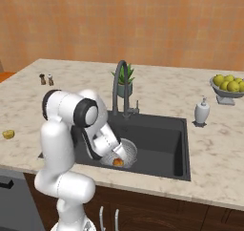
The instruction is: Put the colander in the sink, put the kiwi, apple, peach in the colander, and turn on the sink faucet and pour water over the colander.
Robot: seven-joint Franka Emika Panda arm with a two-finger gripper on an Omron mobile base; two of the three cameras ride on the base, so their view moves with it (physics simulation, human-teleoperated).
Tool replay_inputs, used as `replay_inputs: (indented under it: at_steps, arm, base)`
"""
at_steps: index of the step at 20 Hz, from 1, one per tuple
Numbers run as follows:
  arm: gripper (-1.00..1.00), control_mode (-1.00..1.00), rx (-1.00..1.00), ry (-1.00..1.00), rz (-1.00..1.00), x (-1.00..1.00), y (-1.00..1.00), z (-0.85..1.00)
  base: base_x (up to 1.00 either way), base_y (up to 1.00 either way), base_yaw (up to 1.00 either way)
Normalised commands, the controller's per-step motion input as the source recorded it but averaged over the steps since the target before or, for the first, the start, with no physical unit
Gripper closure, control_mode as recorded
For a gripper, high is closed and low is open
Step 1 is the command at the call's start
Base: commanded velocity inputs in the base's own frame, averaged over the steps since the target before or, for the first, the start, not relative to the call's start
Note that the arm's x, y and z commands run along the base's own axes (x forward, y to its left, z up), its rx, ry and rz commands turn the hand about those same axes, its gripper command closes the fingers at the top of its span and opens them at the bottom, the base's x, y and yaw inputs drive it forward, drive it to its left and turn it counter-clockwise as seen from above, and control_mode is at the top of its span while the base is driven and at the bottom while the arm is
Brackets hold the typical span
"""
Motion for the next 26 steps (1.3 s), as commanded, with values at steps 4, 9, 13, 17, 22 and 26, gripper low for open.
replay_inputs:
  at_steps: [4,9,13,17,22,26]
  arm:
    - [-1.00,-1.00,0.00,-0.11,0.03,-0.04,0.24,0.99]
    - [-1.00,-1.00,0.03,-0.02,0.11,-0.13,0.63,0.97]
    - [-1.00,-1.00,0.12,0.02,0.15,0.00,0.72,1.00]
    - [-1.00,-1.00,0.17,0.07,0.20,-0.13,0.62,1.00]
    - [-1.00,-1.00,0.16,0.00,0.19,-0.08,0.48,1.00]
    - [-1.00,-1.00,0.07,0.00,0.18,-0.12,0.71,1.00]
  base:
    - [0.00,0.00,0.00]
    - [0.00,0.00,0.00]
    - [0.00,0.00,0.00]
    - [0.00,0.00,0.00]
    - [0.00,0.00,0.00]
    - [0.00,0.00,0.00]
